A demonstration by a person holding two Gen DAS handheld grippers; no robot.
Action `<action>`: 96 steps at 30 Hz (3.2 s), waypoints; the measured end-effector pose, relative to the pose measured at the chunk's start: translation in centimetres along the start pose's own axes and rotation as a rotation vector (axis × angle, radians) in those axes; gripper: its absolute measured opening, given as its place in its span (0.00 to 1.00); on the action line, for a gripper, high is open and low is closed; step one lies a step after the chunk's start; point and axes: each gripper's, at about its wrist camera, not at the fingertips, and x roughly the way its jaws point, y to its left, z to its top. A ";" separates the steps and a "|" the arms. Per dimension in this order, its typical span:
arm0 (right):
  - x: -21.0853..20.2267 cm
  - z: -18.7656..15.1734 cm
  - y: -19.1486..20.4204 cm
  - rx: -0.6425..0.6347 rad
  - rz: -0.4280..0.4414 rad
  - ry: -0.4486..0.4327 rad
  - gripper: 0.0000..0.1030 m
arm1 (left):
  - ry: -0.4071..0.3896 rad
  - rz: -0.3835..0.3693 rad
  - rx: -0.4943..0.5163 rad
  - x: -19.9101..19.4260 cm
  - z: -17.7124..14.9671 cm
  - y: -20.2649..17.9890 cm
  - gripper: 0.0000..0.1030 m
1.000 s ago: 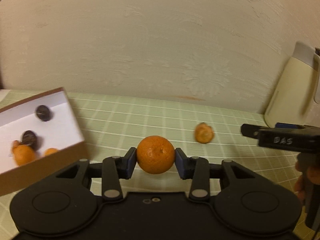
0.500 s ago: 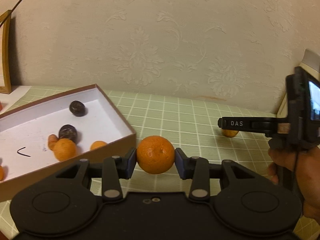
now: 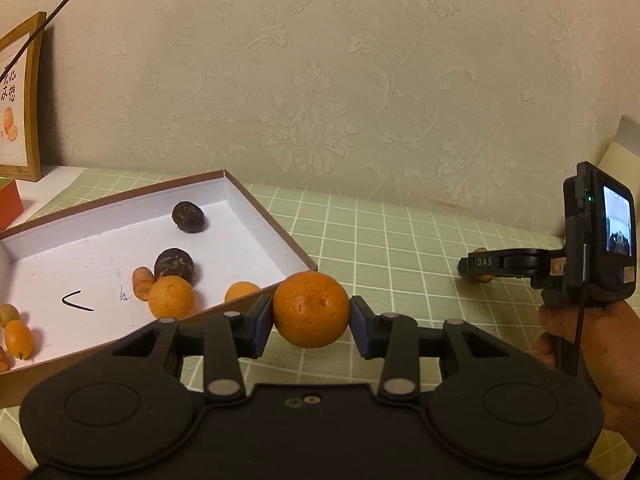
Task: Organize fruits
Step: 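Close the right tool on the wrinkled tan fruit while the left tool holds the tangerine, then carry the tangerine and tan fruit in both tools over the box, then open both tools to drop the tangerine and tan fruit into the box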
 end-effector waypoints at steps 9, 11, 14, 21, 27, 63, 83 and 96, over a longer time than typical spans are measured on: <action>-4.0 0.9 -0.6 -0.060 0.052 -0.026 0.36 | -0.008 -0.029 0.007 -0.2 0.0 -1.4 0.31; -5.4 1.1 -0.6 -0.075 0.072 -0.034 0.36 | -0.012 -0.033 0.010 -0.4 0.0 -1.7 0.31; -7.2 1.4 -0.4 -0.113 0.102 -0.036 0.36 | -0.021 -0.039 0.014 -0.9 0.0 -2.1 0.31; -10.1 0.8 1.4 -0.233 0.228 0.005 0.36 | -0.038 -0.024 0.039 -2.3 -0.1 -2.1 0.31; -11.0 0.1 4.2 -0.298 0.291 0.015 0.36 | -0.048 0.032 0.030 -3.5 0.2 0.2 0.31; -10.3 0.1 17.3 -0.390 0.476 -0.059 0.36 | -0.102 0.323 -0.141 -7.1 0.4 14.0 0.31; -4.8 0.5 21.1 -0.354 0.448 -0.081 0.36 | -0.088 0.393 -0.182 -4.6 0.5 17.2 0.31; -3.2 -0.3 22.5 -0.380 0.370 -0.186 1.00 | -0.147 0.546 -0.199 -4.3 0.3 18.6 0.94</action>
